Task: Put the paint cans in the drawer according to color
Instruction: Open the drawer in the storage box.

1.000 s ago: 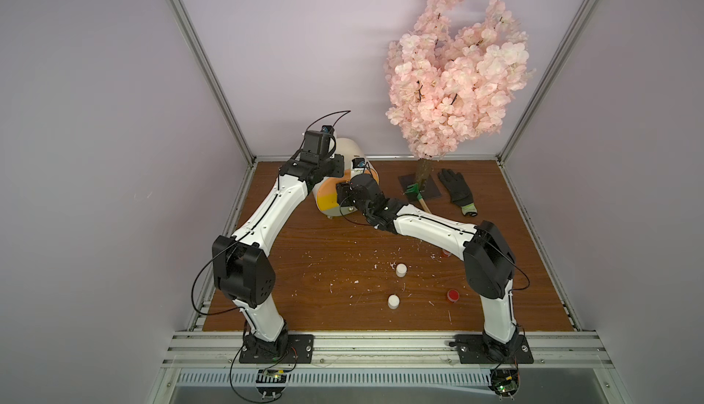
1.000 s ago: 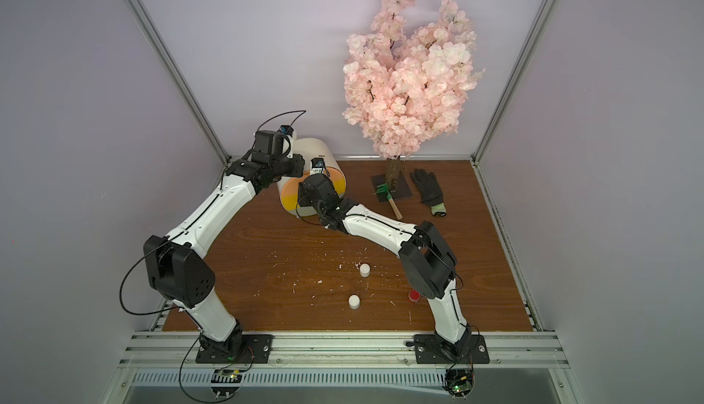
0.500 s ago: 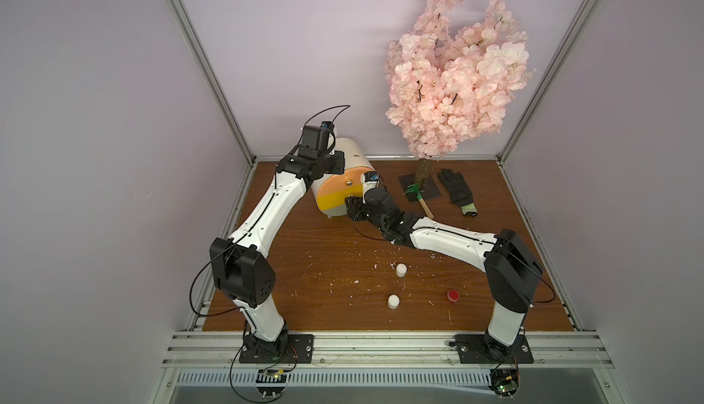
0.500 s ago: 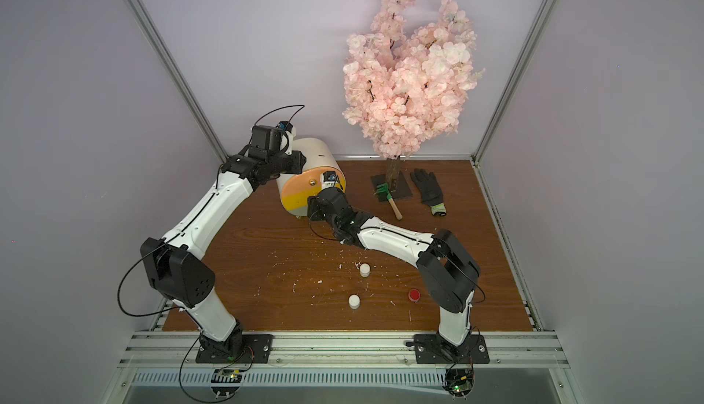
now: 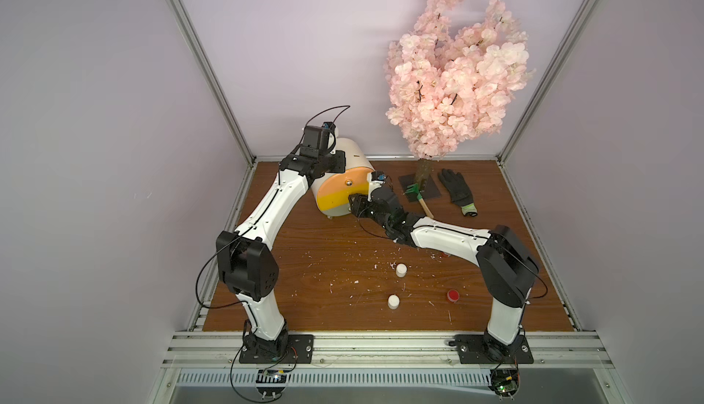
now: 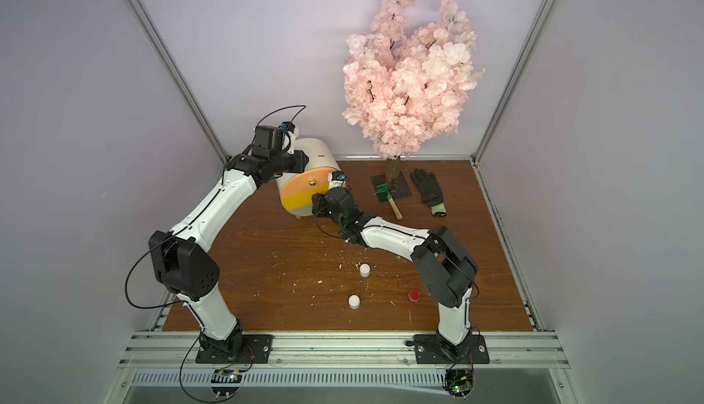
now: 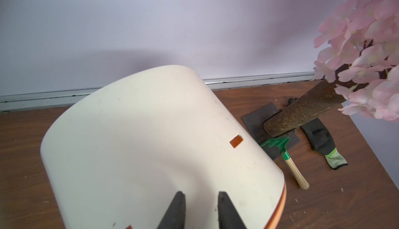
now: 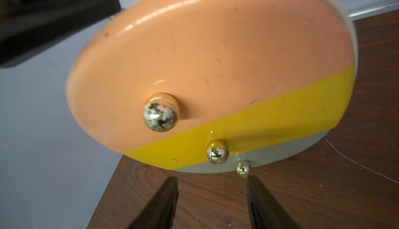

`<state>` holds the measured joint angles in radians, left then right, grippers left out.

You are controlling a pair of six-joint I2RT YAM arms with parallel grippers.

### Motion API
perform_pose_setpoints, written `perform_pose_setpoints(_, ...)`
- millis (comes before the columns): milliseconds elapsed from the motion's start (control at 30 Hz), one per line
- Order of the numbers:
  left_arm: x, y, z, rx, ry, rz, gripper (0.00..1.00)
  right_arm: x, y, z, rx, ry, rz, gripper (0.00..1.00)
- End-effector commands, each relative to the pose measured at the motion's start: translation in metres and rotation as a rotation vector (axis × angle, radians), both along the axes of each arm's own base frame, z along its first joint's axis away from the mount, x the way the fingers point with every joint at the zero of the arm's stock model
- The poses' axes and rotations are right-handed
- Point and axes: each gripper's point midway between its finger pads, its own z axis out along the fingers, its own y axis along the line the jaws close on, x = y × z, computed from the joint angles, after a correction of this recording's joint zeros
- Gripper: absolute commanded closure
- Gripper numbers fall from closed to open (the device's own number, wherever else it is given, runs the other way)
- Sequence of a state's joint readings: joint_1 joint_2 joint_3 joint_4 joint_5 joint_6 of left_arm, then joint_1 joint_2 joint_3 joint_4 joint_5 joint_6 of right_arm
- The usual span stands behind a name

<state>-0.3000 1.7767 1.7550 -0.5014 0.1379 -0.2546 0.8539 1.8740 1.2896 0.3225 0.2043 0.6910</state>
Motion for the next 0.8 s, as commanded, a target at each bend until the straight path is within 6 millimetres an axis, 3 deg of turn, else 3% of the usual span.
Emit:
perform_pose_setpoints(0, 0.001, 0.005, -0.019, 0.019, 0.041, -0.006, 0.7, 0.011, 0.011, 0.028, 0.099, -0.037, -0.007, 0.43)
perform_pose_setpoints(300, -0.008, 0.01, -0.04, 0.041, 0.086, -0.002, 0.7, 0.026, 0.024, 0.014, 0.097, -0.02, -0.014, 0.44)
perform_pose_setpoints(767, -0.012, 0.01, -0.053, 0.046, 0.116, -0.007, 0.7, 0.037, 0.026, 0.009, 0.095, -0.025, -0.046, 0.54)
